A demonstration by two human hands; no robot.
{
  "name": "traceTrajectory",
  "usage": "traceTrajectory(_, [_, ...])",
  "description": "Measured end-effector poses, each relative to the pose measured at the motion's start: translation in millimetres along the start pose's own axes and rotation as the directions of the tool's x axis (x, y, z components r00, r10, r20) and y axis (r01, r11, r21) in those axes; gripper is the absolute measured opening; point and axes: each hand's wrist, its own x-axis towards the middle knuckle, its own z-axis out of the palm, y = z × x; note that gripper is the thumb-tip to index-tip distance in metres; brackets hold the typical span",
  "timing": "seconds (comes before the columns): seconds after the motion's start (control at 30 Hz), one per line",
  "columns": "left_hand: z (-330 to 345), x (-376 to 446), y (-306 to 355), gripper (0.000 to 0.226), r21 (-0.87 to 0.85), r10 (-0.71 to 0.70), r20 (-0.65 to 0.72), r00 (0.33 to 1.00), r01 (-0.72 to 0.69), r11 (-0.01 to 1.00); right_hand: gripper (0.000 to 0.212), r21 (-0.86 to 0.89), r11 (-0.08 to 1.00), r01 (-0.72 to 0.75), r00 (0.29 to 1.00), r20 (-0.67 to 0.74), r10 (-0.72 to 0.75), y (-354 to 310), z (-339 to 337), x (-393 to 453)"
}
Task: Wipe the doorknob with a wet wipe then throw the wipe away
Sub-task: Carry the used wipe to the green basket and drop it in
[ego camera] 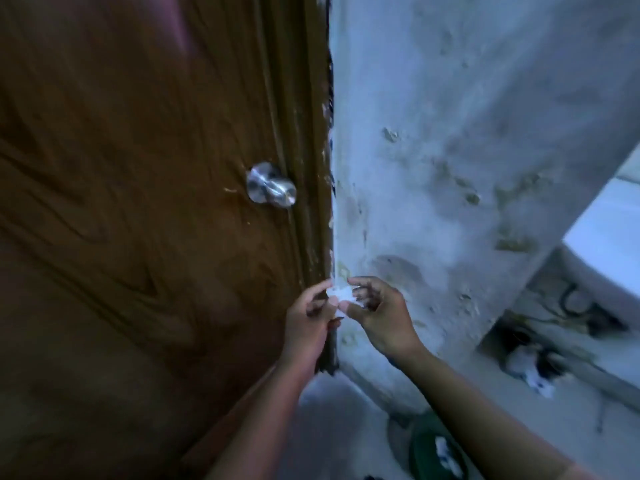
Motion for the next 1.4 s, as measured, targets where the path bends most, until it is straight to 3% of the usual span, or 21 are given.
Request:
traceTrajectory(0.1, [25.1, -8.8, -47.2, 0.024, -0.005, -0.159, 0.079, 0.984, 0.16, 0.987, 0.012, -0.105, 0.991, -0.086, 0.996, -0.049, 0.081, 42.2, -28.0, -20.8])
traceTrajectory(0.23, [54.4, -14.9, -99.5, 0.026, -0.006, -0.346, 0.139, 0.928, 0.35, 0.937, 0.028, -0.206, 0.946, -0.251, 0.966, -0.122, 0.23, 91.9, -58.0, -37.4])
traceTrajectory(0.33, [76.2, -22.0, -139.1, 0.018, -0.016, -0.502, 0.098, 0.859, 0.506, 0.863, 0.011, -0.217, 0.886, -0.41, 0.912, -0.098, 0.398, 132.1, -77.6, -49.9])
traceTrajectory(0.4, [93.0, -29.5, -171.9, 0.013, 0.002, -0.569, 0.045, 0.821, 0.569, 0.822, 0.021, -0.189, 0.852, -0.489, 0.872, -0.08, 0.483, 164.0, -93.4, -58.2])
traceTrajectory(0.6, [136.3, -54.4, -270.0, 0.019, 0.144, -0.597, -0.019, 0.802, 0.593, 0.792, 0.026, -0.272, 0.806, -0.526, 0.832, 0.033, 0.554, 257.5, -140.4, -86.7])
traceTrajectory(0.8, [170.4, -67.7, -377.0, 0.024, 0.295, -0.621, -0.03, 0.783, 0.6, 0.743, 0.039, -0.395, 0.747, -0.534, 0.811, 0.011, 0.585, 375.0, -168.2, -112.1])
traceTrajectory(0.9, [179.8, -65.9, -424.6, 0.028, 0.325, -0.657, -0.013, 0.754, 0.624, 0.71, 0.024, -0.445, 0.714, -0.541, 0.793, 0.013, 0.609, 424.4, -173.8, -118.3])
traceTrajectory(1.03, [186.4, -66.5, -480.6, 0.031, 0.381, -0.681, -0.002, 0.732, 0.63, 0.677, 0.022, -0.43, 0.669, -0.606, 0.732, 0.028, 0.681, 479.2, -178.8, -124.6])
traceTrajectory(1.17, [191.3, -64.7, -511.4, 0.029, 0.473, -0.668, 0.019, 0.744, 0.582, 0.662, 0.023, -0.497, 0.627, -0.6, 0.682, 0.092, 0.725, 512.8, -186.0, -123.1])
traceTrajectory(1.3, [190.2, -60.7, -530.1, 0.029, 0.542, -0.67, 0.046, 0.741, 0.545, 0.64, 0.034, -0.633, 0.601, -0.488, 0.589, 0.269, 0.762, 533.4, -185.7, -119.1])
traceTrajectory(1.4, [189.2, -52.7, -540.4, 0.031, 0.566, -0.684, 0.05, 0.728, 0.543, 0.62, 0.036, -0.631, 0.596, -0.496, 0.578, 0.272, 0.769, 547.8, -179.3, -118.4])
